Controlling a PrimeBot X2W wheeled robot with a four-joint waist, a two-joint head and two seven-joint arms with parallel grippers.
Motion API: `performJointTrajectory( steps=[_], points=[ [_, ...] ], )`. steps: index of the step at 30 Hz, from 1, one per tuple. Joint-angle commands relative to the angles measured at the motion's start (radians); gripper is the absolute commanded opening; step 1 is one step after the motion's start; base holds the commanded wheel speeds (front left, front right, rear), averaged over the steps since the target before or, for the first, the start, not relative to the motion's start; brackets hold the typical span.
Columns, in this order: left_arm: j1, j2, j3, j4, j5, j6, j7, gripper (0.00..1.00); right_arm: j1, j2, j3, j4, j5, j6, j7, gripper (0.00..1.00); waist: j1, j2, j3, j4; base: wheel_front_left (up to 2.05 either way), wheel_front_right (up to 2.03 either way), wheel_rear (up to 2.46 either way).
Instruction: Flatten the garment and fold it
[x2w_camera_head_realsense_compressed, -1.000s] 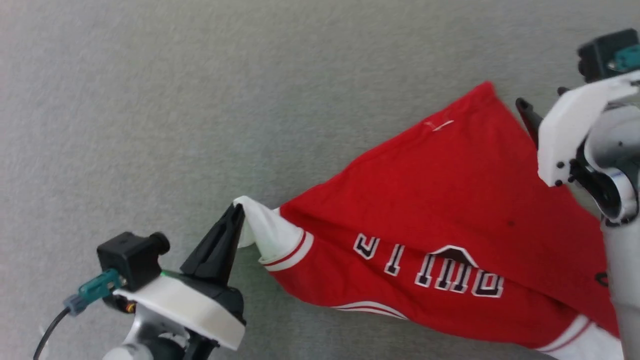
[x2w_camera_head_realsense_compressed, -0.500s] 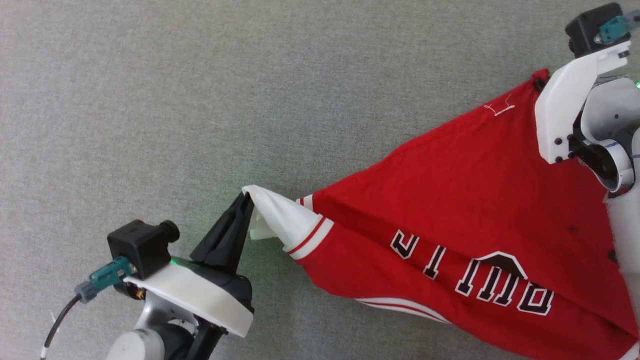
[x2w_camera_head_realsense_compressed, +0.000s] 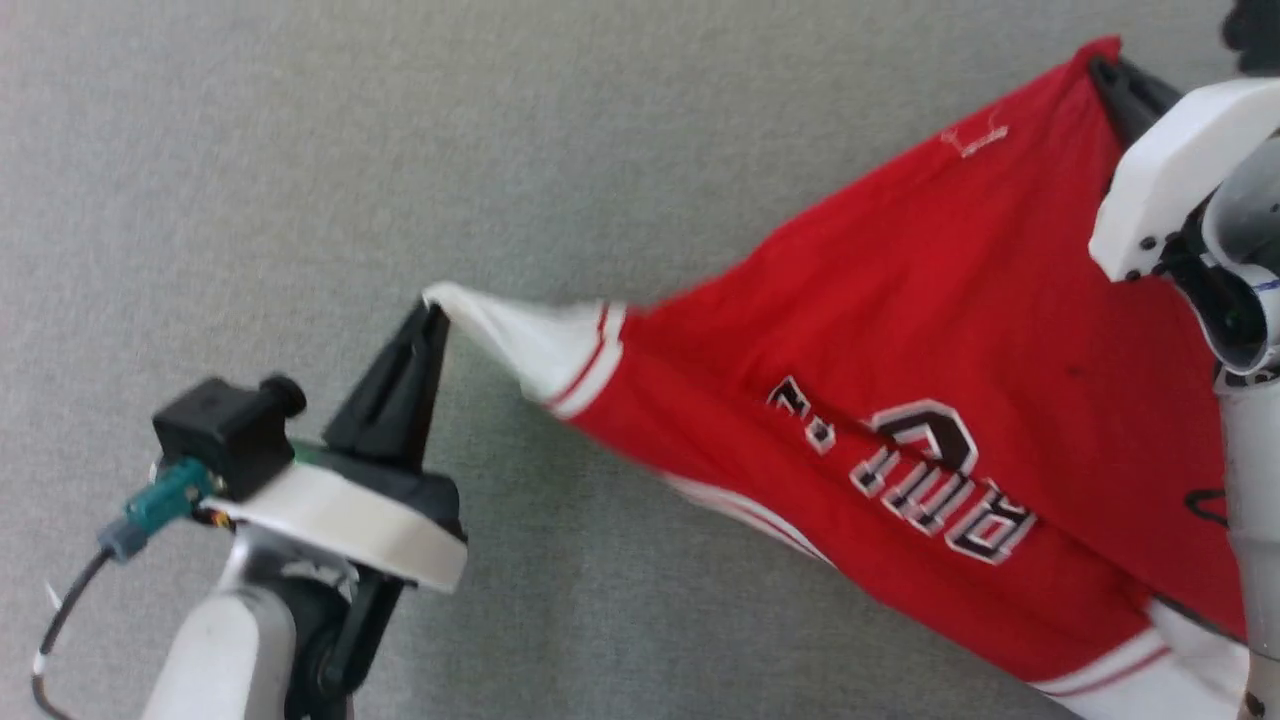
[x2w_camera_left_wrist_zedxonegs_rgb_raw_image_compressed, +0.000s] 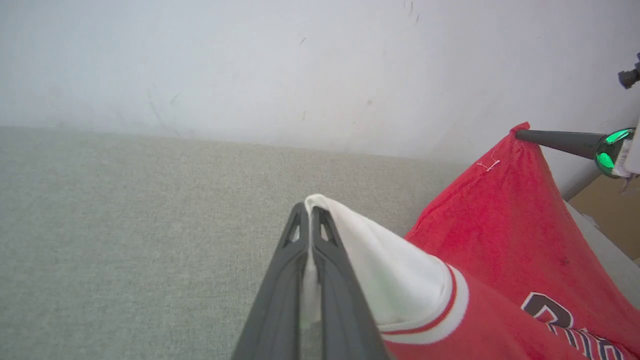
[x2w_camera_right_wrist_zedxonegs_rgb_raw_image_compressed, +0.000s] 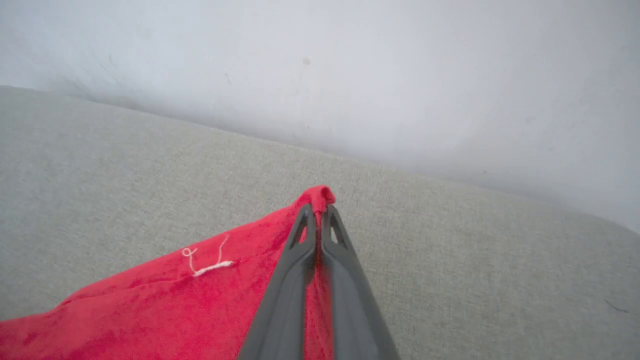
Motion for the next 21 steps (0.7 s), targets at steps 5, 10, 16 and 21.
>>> performJointTrajectory(
  steps=[5, 10, 16, 21],
  points=[
    [-0.123, 0.026, 0.013, 0.011, 0.050, 0.017, 0.006, 0.00, 0.008, 0.043, -0.061, -0.046, 0.006, -0.001, -0.093, 0.00, -0.0001, 0.0000, -0.143, -0.100, 0.00, 0.00, 0.00],
    [-0.278, 0.057, 0.012, 0.051, 0.080, 0.011, 0.050, 0.00, -0.011, 0.087, -0.111, -0.090, 0.005, -0.001, -0.155, 0.00, -0.0001, 0.0000, -0.200, -0.134, 0.00, 0.00, 0.00],
    [-0.497, 0.097, -0.025, 0.184, 0.120, -0.022, 0.096, 0.00, -0.072, 0.122, -0.129, -0.092, -0.012, -0.001, -0.179, 0.00, -0.0001, 0.0000, -0.247, -0.165, 0.00, 0.00, 0.00],
    [-0.671, 0.104, -0.061, 0.309, 0.127, -0.043, 0.124, 0.00, -0.151, 0.139, -0.102, -0.054, -0.032, -0.001, -0.175, 0.00, -0.0001, 0.0000, -0.273, -0.193, 0.00, 0.00, 0.00]
  ],
)
